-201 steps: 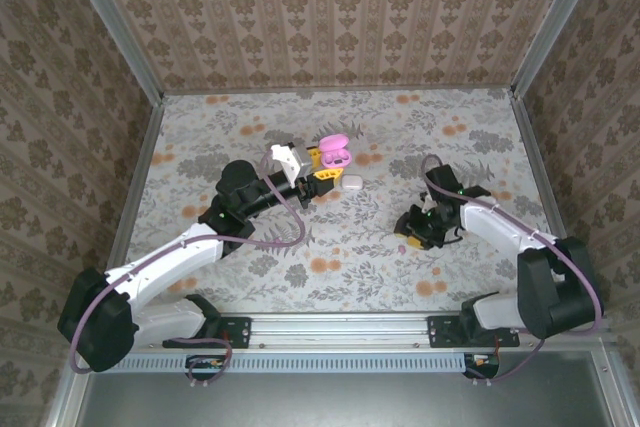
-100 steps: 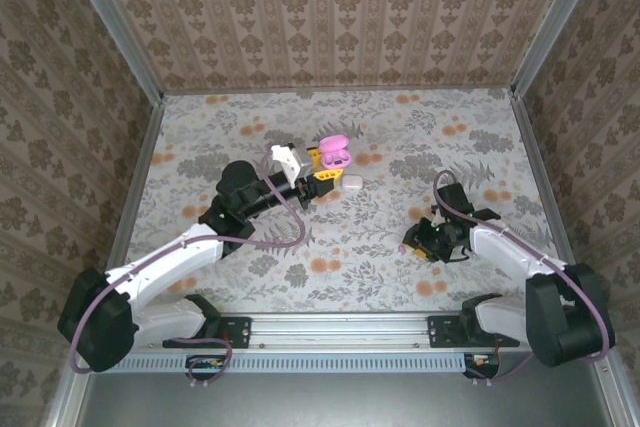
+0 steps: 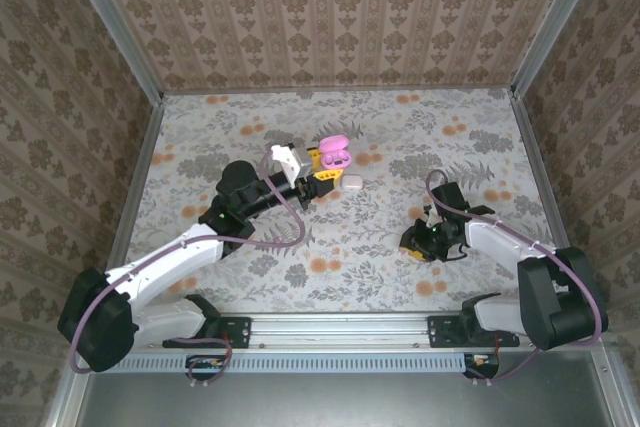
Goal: Insert the wireless bluetooth earbuds into the charging case
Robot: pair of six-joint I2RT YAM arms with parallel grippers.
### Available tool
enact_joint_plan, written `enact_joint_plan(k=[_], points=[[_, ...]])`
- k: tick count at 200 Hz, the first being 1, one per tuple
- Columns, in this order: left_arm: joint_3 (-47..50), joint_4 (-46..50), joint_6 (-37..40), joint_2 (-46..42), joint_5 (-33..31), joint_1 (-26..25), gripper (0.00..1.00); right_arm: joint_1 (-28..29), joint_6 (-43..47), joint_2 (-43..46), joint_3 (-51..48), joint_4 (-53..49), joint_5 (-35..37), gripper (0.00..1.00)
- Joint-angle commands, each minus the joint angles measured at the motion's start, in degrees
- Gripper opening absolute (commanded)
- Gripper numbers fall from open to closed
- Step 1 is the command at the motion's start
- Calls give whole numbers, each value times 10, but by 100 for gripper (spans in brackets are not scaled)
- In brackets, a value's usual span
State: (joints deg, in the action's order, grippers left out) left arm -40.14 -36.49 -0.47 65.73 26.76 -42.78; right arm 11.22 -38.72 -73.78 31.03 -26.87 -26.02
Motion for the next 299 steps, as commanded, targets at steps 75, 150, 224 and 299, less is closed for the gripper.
enact_joint_plan(k=[75,150,224,299], points=[[-5,-23,-12,-4,4,-5,33,-2,27,-39,23,-4,-14,29],[-8,-22,-15,2,7,-5,33,2,29,-53,31,6,-20,29],[-9,-19,-14,1,6,-5,33,17,33,-85,49,7,-23,29],[-11,-16,-12,1,6,-5,33,21,39,-95,60,10,-30,28]])
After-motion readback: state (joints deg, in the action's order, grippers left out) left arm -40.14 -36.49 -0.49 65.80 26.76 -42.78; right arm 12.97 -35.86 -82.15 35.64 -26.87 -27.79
